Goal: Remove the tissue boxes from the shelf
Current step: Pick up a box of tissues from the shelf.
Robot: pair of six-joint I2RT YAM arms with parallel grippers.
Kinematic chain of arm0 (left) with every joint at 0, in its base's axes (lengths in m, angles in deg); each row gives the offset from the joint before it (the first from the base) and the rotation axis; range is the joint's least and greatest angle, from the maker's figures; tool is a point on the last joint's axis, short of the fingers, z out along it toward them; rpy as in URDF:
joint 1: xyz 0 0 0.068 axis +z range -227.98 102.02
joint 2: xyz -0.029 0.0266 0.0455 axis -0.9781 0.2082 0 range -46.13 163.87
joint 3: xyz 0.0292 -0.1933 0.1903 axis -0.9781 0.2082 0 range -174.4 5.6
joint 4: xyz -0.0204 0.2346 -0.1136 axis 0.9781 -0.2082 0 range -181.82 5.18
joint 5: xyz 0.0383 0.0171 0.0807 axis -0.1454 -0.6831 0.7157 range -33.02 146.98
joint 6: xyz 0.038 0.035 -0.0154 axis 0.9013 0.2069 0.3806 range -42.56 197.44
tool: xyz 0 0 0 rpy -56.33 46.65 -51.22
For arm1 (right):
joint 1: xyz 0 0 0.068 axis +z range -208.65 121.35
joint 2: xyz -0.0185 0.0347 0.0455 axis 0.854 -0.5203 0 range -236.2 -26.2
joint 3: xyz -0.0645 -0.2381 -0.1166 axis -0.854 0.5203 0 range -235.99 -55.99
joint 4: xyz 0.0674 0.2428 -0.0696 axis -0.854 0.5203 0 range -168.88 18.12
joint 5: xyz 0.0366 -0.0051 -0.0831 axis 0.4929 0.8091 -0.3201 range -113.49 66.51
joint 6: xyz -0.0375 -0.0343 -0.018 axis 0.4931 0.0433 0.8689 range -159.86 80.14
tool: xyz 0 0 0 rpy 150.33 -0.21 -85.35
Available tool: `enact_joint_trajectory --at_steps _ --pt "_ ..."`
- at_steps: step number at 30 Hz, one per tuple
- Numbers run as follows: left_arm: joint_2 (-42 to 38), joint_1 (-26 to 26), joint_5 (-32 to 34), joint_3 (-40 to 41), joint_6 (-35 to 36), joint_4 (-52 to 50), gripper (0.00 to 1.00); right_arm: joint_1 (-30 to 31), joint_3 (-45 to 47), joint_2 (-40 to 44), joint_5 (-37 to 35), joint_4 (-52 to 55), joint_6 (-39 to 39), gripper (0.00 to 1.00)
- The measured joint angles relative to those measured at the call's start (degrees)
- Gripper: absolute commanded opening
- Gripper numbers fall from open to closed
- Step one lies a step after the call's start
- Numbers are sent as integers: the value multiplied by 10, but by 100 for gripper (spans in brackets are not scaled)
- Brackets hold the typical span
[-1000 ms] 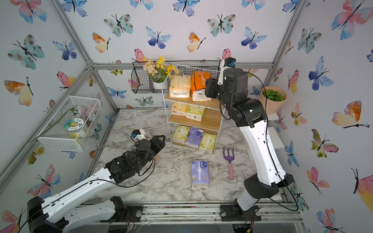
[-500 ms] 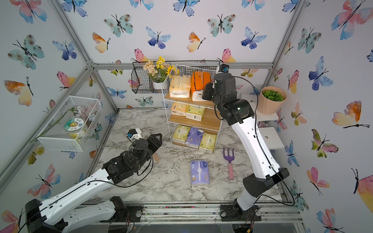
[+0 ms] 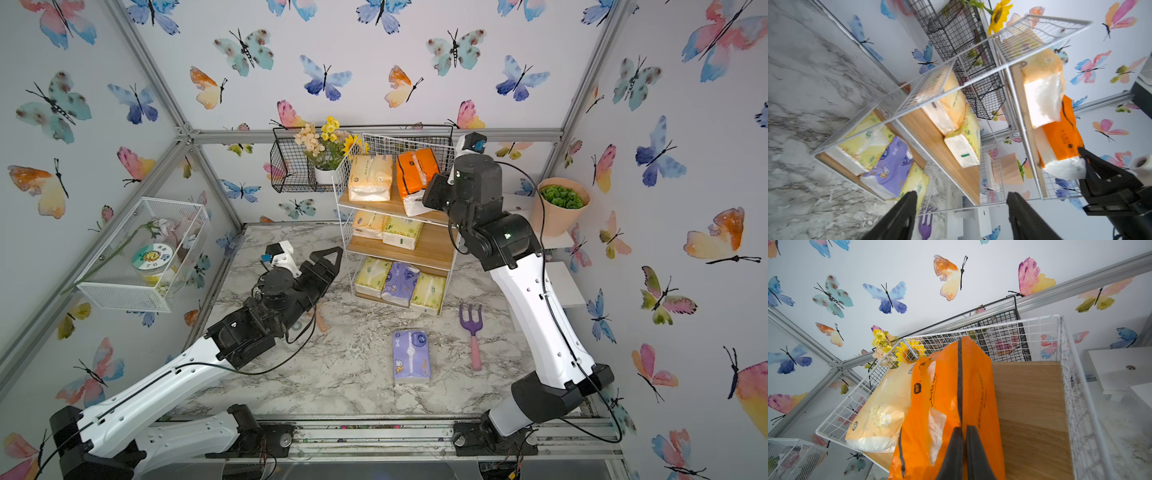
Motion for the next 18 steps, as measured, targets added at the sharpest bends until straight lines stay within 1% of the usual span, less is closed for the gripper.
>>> enact_joint_trajectory --at_steps 3,7,14,18 --pt "44 0 -41 -51 -4 41 87 0 9 21 2 2 -3 1" --pt "107 0 -92 -114 -16 97 92 0 23 43 10 13 -13 1" --pt "192 0 -168 -162 -66 166 95 0 59 75 33 28 -43 1" --pt "228 -7 -194 -180 -90 188 96 0 90 98 50 31 -64 1"
